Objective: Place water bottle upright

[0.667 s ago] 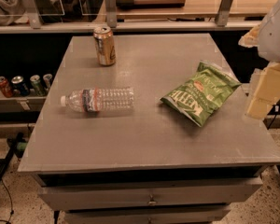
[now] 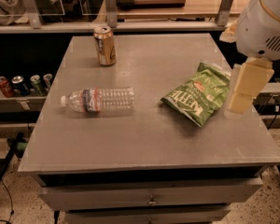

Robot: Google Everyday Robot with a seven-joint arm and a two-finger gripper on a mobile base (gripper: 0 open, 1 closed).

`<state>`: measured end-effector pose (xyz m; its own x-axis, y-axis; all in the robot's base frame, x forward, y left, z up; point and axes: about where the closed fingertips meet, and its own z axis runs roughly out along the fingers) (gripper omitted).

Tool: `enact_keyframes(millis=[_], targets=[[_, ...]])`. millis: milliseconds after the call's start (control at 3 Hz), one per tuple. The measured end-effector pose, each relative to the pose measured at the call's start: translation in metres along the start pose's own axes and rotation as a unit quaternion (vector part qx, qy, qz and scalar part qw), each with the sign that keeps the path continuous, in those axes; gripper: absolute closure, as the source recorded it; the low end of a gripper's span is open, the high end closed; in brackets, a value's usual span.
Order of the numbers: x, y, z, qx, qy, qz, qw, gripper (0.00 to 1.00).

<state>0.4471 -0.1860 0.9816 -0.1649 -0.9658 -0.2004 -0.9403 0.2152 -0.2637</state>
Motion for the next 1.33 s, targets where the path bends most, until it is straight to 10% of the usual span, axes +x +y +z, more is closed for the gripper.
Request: enact_keyframes(millis=[667, 1333], targets=[[-0.098, -0.002, 0.023, -0.015, -0.029, -0.061, 0.9976, 0.00], [-0.129, -0.003, 0.030, -0.023, -0.040, -0.066, 0.9968, 0.00]])
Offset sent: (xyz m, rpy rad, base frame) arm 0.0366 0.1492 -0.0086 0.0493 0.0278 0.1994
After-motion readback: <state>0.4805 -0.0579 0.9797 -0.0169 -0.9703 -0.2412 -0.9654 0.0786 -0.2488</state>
